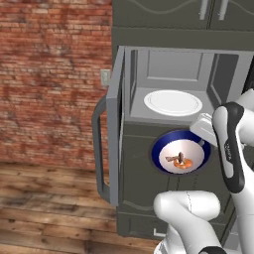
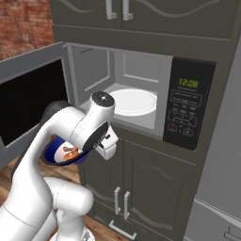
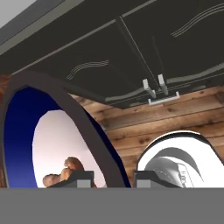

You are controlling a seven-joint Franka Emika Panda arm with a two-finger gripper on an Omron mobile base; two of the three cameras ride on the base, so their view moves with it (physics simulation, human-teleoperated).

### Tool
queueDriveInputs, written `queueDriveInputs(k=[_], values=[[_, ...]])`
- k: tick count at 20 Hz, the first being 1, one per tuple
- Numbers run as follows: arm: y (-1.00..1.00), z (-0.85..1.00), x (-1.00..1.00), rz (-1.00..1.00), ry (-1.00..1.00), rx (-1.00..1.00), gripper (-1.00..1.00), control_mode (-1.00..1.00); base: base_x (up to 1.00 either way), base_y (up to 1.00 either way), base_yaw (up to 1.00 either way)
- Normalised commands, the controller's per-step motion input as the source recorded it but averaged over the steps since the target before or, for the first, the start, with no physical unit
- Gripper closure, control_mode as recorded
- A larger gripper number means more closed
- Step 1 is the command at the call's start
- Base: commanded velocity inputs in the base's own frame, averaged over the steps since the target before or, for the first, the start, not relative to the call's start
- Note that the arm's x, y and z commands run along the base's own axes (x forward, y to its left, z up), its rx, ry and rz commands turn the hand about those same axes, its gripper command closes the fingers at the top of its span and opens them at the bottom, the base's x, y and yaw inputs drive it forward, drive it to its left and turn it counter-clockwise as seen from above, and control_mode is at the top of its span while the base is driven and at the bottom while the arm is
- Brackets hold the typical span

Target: Place the bowl containing the mushroom and shrimp in the microwave. Close the microwave door and press the start button to microwave the meal.

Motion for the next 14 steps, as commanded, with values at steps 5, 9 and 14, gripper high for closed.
queueDriveInputs(k=[5, 9, 14], values=[[0.00, 0.00, 0.00, 0.00, 0.00, 0.00, 1.00, -1.00, 0.00, 0.00, 0.00], [0.00, 0.00, 0.08, 0.00, 0.00, 0.00, 1.00, -1.00, 0.00, 0.00, 0.00], [0.00, -0.03, 0.10, 0.00, -0.02, 0.05, 1.00, -1.00, 0.00, 0.00, 0.00]])
